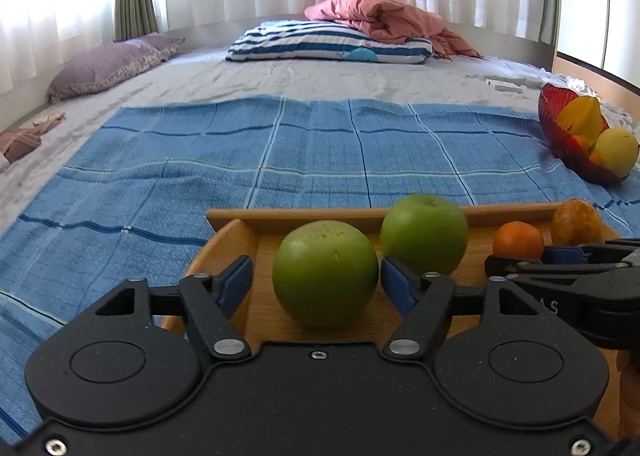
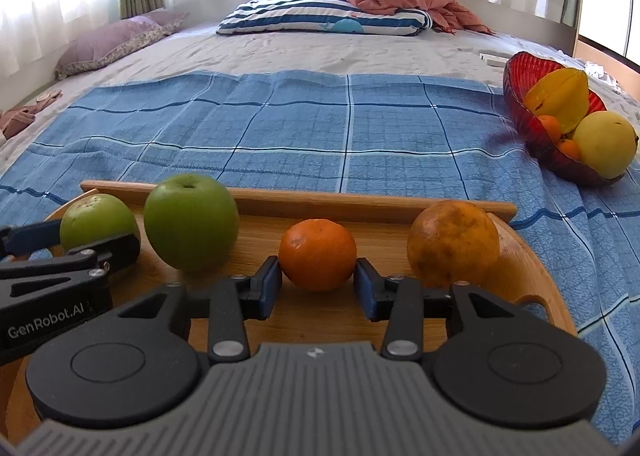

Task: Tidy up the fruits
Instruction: 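Open the left tool releasing the apple while the right tool releases the tangerine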

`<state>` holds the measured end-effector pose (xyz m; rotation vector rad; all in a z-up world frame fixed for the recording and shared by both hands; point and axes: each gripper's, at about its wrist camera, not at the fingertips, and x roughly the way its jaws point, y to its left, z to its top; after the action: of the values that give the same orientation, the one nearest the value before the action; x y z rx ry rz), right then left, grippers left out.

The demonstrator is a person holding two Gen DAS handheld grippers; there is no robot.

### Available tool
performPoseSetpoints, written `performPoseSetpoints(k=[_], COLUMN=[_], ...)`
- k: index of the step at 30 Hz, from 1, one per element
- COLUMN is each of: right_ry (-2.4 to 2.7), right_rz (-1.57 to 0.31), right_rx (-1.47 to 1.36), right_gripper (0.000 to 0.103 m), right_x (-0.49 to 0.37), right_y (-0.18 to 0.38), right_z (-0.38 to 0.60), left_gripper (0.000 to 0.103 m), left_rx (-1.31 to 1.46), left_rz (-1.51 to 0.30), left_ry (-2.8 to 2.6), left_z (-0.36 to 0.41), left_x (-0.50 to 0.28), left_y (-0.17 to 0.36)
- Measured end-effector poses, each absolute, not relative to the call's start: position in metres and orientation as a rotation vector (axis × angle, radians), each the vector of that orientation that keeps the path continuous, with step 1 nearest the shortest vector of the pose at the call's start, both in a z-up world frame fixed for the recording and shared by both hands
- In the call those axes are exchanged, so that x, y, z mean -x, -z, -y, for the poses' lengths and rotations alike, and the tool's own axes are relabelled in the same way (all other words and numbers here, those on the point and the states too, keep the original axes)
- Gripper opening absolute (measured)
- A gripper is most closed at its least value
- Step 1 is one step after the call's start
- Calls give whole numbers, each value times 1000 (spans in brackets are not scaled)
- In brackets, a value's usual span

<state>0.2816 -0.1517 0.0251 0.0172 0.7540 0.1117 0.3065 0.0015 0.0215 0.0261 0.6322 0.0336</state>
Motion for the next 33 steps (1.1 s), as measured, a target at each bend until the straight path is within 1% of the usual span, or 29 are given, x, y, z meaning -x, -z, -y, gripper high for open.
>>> performPoseSetpoints(k=[1,4,6,12,17,21,33], right_ry=[-112,-113,-117,-126,-133,-134,-145], right_rz=[-755,-760,-760,-752,-729,-712,-659], right_rx=[-18,-29,-33,-25,-12,-15,-5], right_gripper=[61,64,68,76,82,85,87], right_x=[-282,-280,-277,-268,-255,-243,-207], right_y=[-26,-27,-27,-30,-37,-41,-51], right_z=[152,152,153,150,150,153,160], left_gripper=[77,80,83,93,96,98,101], left_rx=[-25,-30,-36,-42,-31,-31,-28], left_rz=[-630,-630,-628,-620,-612,-611,-598], left_ry=[-35,-35,-34,-13,-8,-8,35], left_z=[-2,-3,-4,-4,-8,-11,-12], left_x=[-306,-304,-301,-287,-272,-262,-225], left_y=[-23,-25,-27,-34,-40,-41,-49])
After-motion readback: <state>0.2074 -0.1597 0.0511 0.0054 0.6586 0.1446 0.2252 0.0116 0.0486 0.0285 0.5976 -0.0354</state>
